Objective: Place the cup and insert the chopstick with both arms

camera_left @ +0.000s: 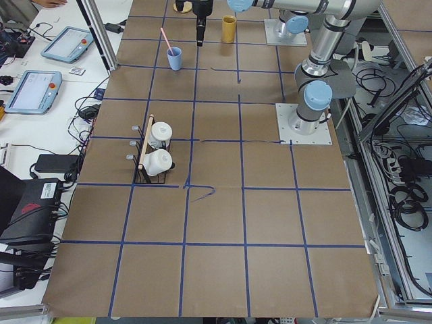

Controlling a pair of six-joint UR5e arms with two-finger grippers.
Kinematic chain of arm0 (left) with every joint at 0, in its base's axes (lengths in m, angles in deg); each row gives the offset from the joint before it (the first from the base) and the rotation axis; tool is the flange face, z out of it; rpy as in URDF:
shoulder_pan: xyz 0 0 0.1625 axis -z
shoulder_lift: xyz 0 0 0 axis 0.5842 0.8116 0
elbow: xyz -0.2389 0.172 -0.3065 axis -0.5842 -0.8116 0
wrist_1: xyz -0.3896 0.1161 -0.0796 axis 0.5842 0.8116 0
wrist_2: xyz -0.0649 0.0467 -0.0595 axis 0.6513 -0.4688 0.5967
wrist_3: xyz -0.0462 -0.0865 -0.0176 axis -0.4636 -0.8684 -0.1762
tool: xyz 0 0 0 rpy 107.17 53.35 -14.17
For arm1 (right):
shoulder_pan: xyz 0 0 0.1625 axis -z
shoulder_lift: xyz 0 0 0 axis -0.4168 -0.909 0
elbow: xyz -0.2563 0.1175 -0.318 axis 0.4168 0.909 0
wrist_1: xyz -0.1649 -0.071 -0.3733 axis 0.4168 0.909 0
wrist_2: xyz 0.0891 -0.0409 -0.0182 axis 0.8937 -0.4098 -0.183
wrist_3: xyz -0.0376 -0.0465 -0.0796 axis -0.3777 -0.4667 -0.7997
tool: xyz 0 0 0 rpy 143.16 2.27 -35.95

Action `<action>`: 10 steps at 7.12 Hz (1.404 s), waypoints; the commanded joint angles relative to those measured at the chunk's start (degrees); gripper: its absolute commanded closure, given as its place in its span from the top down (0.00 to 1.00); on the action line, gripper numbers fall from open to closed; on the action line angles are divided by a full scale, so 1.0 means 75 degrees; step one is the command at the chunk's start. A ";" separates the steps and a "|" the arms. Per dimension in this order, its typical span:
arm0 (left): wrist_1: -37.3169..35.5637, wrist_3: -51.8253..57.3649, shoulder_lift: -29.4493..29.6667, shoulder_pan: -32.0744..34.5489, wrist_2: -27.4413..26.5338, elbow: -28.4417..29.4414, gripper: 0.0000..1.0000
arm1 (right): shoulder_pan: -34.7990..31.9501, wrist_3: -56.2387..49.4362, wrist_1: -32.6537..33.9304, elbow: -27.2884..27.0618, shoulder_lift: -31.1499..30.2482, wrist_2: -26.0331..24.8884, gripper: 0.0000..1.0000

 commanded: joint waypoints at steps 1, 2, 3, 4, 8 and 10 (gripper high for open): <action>0.0052 0.0000 0.0000 0.0011 -0.0010 0.0000 1.00 | 0.0000 -0.0004 -0.0530 0.0044 -0.0037 0.0069 1.00; -0.0006 0.0000 0.0011 0.0000 0.0001 0.0000 1.00 | 0.0000 -0.0016 -0.0556 0.0044 -0.0038 0.0081 1.00; 0.0017 0.0000 0.0000 -0.0001 0.0001 0.0000 1.00 | 0.0000 -0.0051 -0.0603 0.0044 -0.0038 0.0092 1.00; 0.0029 0.0000 0.0000 -0.0001 0.0001 0.0000 1.00 | 0.0000 -0.0051 -0.0696 0.0044 -0.0049 0.0092 1.00; 0.0006 0.0000 0.0012 -0.0001 0.0001 -0.0012 1.00 | 0.0000 -0.0051 -0.0850 0.0044 -0.0049 0.0104 1.00; 0.0029 0.0000 0.0000 -0.0001 -0.0010 -0.0012 1.00 | 0.0000 -0.0051 -0.0850 0.0044 -0.0049 0.0093 1.00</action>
